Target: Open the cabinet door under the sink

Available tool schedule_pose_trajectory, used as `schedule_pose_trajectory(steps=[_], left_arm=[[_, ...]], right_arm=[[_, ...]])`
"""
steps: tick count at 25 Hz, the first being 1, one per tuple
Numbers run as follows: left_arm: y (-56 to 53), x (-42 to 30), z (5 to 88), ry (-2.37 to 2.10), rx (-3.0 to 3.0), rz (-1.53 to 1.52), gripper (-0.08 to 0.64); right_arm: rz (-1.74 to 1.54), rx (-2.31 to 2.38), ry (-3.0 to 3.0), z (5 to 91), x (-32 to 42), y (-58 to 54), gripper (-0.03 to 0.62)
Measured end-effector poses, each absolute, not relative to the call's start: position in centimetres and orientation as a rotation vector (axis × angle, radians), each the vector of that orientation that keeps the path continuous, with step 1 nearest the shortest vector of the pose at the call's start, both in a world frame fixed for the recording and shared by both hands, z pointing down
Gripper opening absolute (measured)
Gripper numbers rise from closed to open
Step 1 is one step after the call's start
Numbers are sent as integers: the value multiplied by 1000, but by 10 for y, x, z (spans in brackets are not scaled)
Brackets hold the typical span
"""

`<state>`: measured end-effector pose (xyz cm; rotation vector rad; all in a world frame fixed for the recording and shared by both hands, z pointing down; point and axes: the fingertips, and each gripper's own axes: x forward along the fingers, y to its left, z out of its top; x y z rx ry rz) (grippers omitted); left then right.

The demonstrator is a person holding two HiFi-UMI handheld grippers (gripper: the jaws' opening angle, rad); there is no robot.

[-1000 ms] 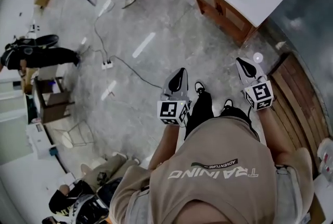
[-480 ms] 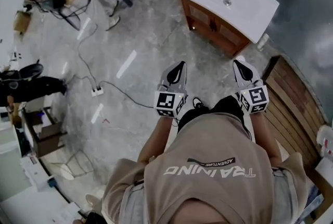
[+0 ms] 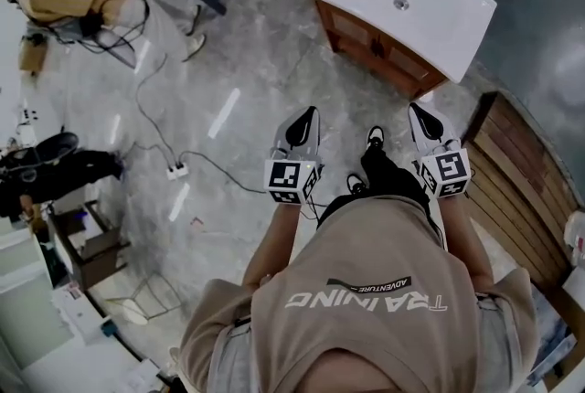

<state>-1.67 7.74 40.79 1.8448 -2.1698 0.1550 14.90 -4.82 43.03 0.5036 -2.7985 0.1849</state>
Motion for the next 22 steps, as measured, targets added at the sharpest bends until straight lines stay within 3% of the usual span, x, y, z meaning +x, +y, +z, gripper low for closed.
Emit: schedule_pose_trajectory(steps=[11,22], left_arm=[[0,-65,384,-2202,1871,318,18],[-59,-92,385,-2144,1912,284,18]], right_arm=[[200,459,-2877,432,78,-139,2],[210,443,-2822,446,50,-169,2]])
